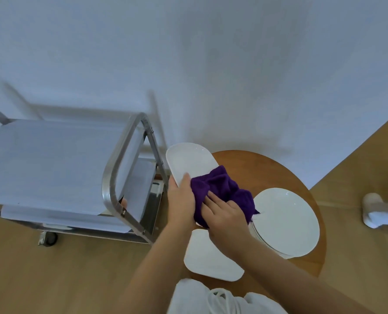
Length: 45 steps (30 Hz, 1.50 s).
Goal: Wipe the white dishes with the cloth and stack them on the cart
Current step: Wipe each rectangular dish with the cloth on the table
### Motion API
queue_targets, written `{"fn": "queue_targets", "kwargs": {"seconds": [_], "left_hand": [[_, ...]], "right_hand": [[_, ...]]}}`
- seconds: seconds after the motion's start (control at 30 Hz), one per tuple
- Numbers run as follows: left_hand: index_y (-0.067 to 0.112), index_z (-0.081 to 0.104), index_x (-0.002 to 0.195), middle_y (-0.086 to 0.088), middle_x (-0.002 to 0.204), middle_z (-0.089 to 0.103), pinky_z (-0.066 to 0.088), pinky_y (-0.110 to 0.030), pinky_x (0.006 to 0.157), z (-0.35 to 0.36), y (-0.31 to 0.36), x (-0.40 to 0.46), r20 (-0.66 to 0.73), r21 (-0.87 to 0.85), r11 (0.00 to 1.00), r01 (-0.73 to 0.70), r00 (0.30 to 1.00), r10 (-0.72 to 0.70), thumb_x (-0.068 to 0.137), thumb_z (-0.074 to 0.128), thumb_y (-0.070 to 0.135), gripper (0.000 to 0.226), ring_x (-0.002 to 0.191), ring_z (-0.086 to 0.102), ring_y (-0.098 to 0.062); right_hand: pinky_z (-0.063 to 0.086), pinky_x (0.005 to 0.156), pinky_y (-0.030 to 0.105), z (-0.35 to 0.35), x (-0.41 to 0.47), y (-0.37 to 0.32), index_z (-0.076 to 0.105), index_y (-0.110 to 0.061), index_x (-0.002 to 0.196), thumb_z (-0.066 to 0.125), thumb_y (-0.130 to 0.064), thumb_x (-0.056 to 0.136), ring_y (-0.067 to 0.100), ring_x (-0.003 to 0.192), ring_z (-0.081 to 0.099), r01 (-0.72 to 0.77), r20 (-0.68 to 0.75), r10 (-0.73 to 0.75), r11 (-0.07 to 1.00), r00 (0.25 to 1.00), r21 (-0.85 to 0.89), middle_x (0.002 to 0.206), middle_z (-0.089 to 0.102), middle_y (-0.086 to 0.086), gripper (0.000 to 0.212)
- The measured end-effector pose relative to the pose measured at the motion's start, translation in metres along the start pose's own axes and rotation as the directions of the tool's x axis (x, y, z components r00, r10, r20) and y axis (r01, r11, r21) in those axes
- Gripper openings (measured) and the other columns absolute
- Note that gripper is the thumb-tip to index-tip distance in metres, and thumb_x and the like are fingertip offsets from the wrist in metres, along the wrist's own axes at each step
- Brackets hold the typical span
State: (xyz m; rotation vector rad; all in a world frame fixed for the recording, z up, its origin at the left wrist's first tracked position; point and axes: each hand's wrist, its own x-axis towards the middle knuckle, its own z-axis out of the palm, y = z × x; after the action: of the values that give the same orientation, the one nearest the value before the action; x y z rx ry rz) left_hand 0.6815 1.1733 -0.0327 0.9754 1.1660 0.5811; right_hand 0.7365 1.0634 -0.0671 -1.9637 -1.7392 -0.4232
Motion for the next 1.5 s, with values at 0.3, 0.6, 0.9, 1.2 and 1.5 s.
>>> {"fn": "queue_targets", "kwargs": {"seconds": [0.3,0.6,0.9,1.2,1.5], "left_hand": [[0.024,0.051,0.113,-0.007,0.112,0.065,0.053,-0.048,0.089,-0.025,0.006,0.021,0.162,0.189,0.979,0.081,0.980,-0.112,0.101,0.039,0.037,0.021,0.103,0.063,-0.029],[0.008,0.057,0.125,-0.018,0.112,0.067,0.049,-0.048,0.090,-0.065,0.027,0.039,0.532,0.446,0.836,0.318,0.658,-0.534,0.077,0.067,0.032,0.055,0.101,0.063,-0.035],[0.024,0.046,0.140,-0.011,0.147,0.045,0.035,-0.049,0.109,-0.055,0.023,0.047,0.597,0.143,0.934,0.327,0.724,-0.345,0.088,0.036,0.067,0.069,0.133,0.044,-0.032],[0.013,0.071,0.105,-0.009,0.099,0.074,0.058,-0.037,0.070,-0.050,0.020,0.032,0.635,-0.024,0.990,0.136,0.767,-0.090,0.057,0.084,0.038,0.056,0.089,0.071,-0.025],[0.015,0.079,0.086,-0.014,0.096,0.074,0.058,-0.044,0.065,-0.037,0.018,0.022,0.626,-0.089,0.974,0.210,0.772,-0.109,0.062,0.063,0.000,0.033,0.085,0.072,-0.032]], "right_hand": [[0.049,0.088,0.031,-0.003,-0.017,0.028,0.068,-0.015,0.108,0.077,-0.013,0.070,0.023,0.109,0.062,0.246,0.083,-0.247,0.969,0.965,0.022,0.110,0.070,0.002,0.039],[0.053,0.081,0.030,-0.026,-0.015,0.046,0.074,-0.017,0.095,0.093,-0.014,0.042,0.020,0.098,0.068,0.277,0.229,-0.305,0.950,0.924,0.146,0.099,0.073,-0.001,0.056],[0.050,0.091,0.025,-0.049,-0.002,0.032,0.063,-0.018,0.114,0.072,-0.013,0.080,0.013,0.103,0.062,-0.330,0.558,0.092,0.879,0.825,0.344,0.108,0.069,-0.004,0.036],[0.055,0.080,0.040,-0.056,0.018,0.056,0.067,-0.016,0.109,0.084,-0.026,0.065,0.031,0.101,0.065,-0.764,0.815,0.082,-0.306,0.574,0.568,0.111,0.068,0.012,0.048],[0.056,0.061,0.035,-0.045,0.023,0.050,0.074,-0.014,0.096,0.074,-0.039,0.068,0.029,0.079,0.071,-0.631,0.897,0.314,-0.637,0.311,0.442,0.097,0.072,0.011,0.037]]}}
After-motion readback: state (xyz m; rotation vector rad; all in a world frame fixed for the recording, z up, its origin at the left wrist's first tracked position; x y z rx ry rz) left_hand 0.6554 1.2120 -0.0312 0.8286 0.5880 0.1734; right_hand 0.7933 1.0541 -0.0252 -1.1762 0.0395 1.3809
